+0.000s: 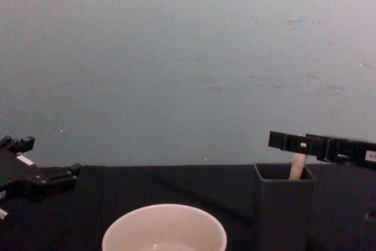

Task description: Pick up the stirring spoon with one hand, stir inside the cup, then place it back in its original position.

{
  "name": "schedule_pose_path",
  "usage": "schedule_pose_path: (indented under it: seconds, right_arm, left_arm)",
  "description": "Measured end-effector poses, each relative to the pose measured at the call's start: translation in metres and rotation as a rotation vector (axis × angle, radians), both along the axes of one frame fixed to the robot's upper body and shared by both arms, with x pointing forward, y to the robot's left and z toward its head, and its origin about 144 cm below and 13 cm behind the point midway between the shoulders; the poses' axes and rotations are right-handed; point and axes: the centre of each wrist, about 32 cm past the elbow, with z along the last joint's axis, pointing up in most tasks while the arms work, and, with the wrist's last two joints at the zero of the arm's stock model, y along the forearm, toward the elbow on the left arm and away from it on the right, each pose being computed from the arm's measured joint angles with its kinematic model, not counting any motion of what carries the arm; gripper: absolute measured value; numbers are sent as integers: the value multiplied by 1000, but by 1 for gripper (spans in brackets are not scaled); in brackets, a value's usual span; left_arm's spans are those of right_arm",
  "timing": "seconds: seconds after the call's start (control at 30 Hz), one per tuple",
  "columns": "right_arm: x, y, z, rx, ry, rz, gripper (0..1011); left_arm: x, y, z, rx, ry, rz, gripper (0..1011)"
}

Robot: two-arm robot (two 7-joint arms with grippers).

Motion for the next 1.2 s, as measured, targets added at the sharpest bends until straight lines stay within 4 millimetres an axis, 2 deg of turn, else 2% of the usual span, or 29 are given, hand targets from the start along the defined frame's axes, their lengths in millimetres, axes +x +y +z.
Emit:
schedule_pose_path:
  seconds: [0.3, 0.53, 0.7, 0.8, 1.03, 1.2]
  right_arm:
    - [-1, 4, 8, 75, -125, -111, 1003]
    - [3, 12, 9, 48, -273, -346, 1003]
    - [6, 12, -7, -56, -316, -453, 1003]
    - [2, 11, -26, -145, -317, -491, 1003]
    - [-12, 6, -55, -259, -246, -500, 1003]
    - [-16, 6, -67, -299, -211, -493, 1002]
  left_arm:
    - [0, 0, 0, 0, 0, 0, 1001]
    - [0, 0, 0, 0, 0, 0, 1001]
    - [0, 0, 0, 0, 0, 0, 1001]
    - [0, 0, 0, 0, 0, 0, 1001]
    - [0, 0, 0, 0, 0, 0, 1001]
    - [0, 0, 0, 0, 0, 0, 1001]
